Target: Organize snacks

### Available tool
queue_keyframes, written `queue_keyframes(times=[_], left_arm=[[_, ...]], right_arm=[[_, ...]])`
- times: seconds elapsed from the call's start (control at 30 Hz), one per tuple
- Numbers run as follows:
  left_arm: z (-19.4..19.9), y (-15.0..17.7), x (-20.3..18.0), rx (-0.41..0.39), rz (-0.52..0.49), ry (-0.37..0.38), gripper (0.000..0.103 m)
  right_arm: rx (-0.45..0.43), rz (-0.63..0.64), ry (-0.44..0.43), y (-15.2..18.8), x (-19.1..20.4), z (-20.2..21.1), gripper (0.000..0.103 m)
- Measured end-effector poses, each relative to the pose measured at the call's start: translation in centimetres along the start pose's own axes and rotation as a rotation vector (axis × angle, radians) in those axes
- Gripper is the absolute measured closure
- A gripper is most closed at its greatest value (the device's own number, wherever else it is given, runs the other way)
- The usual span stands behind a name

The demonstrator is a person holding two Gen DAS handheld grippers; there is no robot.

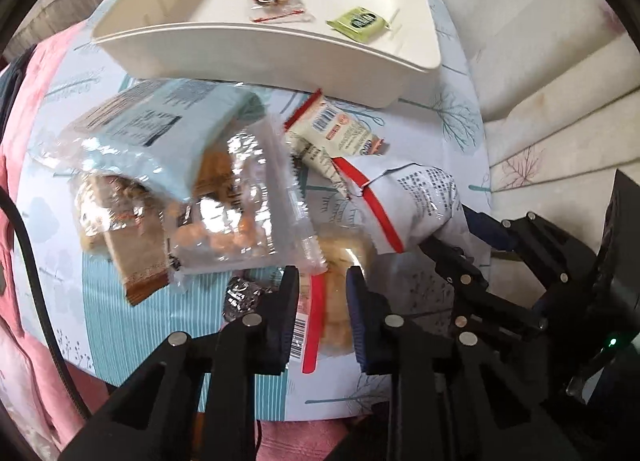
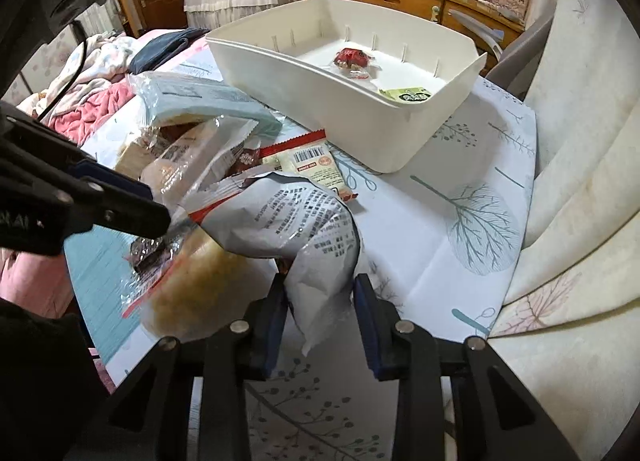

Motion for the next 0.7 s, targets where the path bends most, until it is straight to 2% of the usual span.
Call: queue_keyframes(times=[0.1, 0.17, 0.33, 0.53, 0.7], left_arm=[[0.1, 0.5, 1.4, 0.018, 0.032, 0.023, 0.08], [-0.3, 1.0, 1.8, 0.036, 0.044, 0.029, 0.074], [-2.0, 2.0, 2.1, 0.095, 0.05, 0.036, 0.044], [-4.3, 2.9, 1.2, 0.15, 0.063, 0.044, 0.03], [-6.2, 3.0, 0.6, 0.178, 0.096, 0.056, 0.023]], right_arm=[[-0.005, -0.042, -0.036, -0.3, -0.1, 0.5, 0.07], [-0.009, -0.067, -0.046, -0.5, -0.2, 0.9, 0.07], [-0.01, -0.116, -0.04, -0.7, -0.7, 1.6, 0.07], [0.003, -0.237, -0.069, -0.2, -2.2, 2.5, 0.07], [-0.002, -0.292, -0.088, 0.7, -3.1, 3.2, 0.07]])
Point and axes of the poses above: each gripper's, at about its wrist camera, not at the fingertips, and z roughly against the way its jaws point, x to its left, y to its underside, the point moved 6 cm from there along -z, roughly the way its jaws point, and after that the axes turned 8 degrees about x, right-handed, at the moved point
